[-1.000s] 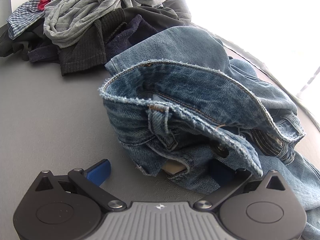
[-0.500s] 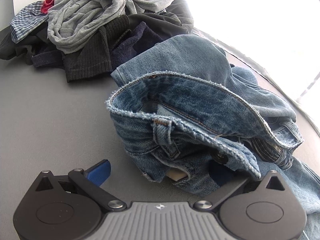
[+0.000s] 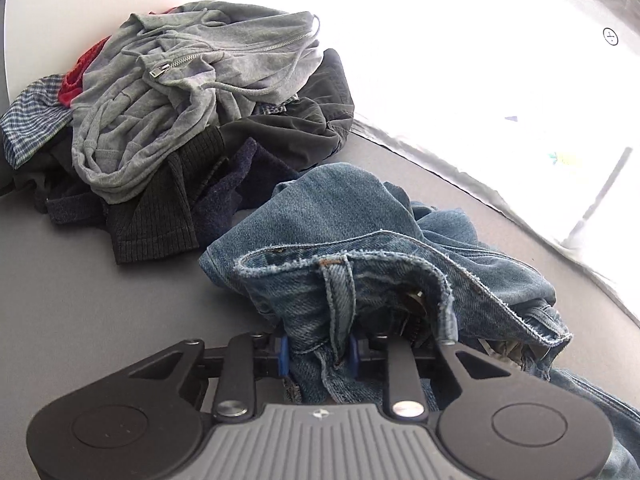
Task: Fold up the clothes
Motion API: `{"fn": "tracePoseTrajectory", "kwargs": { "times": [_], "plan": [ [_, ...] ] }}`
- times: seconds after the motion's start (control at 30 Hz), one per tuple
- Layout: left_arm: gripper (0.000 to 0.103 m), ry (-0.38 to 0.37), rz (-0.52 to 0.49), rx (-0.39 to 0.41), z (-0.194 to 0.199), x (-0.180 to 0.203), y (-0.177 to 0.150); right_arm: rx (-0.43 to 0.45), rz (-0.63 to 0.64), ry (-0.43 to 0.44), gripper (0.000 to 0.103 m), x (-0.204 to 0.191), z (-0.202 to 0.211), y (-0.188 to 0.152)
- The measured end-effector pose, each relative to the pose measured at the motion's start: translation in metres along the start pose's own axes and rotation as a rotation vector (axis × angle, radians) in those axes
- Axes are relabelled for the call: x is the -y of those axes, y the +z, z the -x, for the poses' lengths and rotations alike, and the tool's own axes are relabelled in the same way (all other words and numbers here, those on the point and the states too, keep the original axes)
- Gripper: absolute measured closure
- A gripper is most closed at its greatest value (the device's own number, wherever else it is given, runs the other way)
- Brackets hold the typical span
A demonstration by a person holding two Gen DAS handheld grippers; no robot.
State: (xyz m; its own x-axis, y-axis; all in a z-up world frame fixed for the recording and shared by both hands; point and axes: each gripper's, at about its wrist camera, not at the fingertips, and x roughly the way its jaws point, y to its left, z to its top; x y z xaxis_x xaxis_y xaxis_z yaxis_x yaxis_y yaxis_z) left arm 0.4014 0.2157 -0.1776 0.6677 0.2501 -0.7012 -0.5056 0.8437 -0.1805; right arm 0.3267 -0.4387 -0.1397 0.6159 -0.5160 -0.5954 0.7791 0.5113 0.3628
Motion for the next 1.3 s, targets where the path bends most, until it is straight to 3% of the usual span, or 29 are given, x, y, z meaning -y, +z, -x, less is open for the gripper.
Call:
{"fn": "tracePoseTrajectory", "kwargs": {
  "times": [0.17,0.33,0.4,0.47,0.53,0.7,0.8,0.83,0.9,1.0,1.1,1.3],
  "plan": [
    [0.077,0.05,-0.061,0.108,0.033,0.015,0.016,0.064,-0.061,0.041,0.1,0.01,0.03,0.025],
    [0.078,0.041,-0.016,0.193,0.078,0.003,0.036,0.097,-0.069,0.06,0.1,0.027,0.06,0.036],
    [0.078,0.05,-0.042,0.204,0.09,-0.002,0.035,0.09,-0.064,0.052,0.1,0.037,0.066,0.035],
    [0.078,0.066,-0.067,0.18,0.097,-0.009,0.027,0.055,-0.065,0.033,0.1,0.05,0.065,0.029],
    [0.077,0.072,-0.038,0.082,0.09,-0.024,0.01,0.017,-0.058,0.0,0.1,0.063,0.062,0.02],
    [0.068,0.122,0.104,-0.108,0.075,-0.067,-0.051,-0.178,0.025,-0.152,0.098,0.092,0.035,-0.019],
    [0.062,0.087,0.142,-0.125,0.084,-0.082,-0.072,-0.236,0.083,-0.177,0.081,0.101,0.031,-0.032],
    [0.059,0.085,0.141,-0.126,0.086,-0.083,-0.075,-0.24,0.102,-0.175,0.071,0.101,0.032,-0.033],
    [0.056,0.086,0.131,-0.124,0.092,-0.084,-0.079,-0.237,0.138,-0.162,0.064,0.1,0.035,-0.033],
    [0.054,0.103,0.087,-0.106,0.1,-0.073,-0.082,-0.237,0.125,-0.116,0.062,0.1,0.038,-0.028],
    [0.042,0.095,0.051,-0.117,0.106,-0.061,-0.086,-0.236,0.117,-0.061,0.06,0.1,0.042,-0.023],
    [0.038,0.076,-0.011,-0.167,0.107,-0.025,-0.108,-0.294,0.225,0.066,0.058,0.096,0.039,-0.015]
  ]
}}
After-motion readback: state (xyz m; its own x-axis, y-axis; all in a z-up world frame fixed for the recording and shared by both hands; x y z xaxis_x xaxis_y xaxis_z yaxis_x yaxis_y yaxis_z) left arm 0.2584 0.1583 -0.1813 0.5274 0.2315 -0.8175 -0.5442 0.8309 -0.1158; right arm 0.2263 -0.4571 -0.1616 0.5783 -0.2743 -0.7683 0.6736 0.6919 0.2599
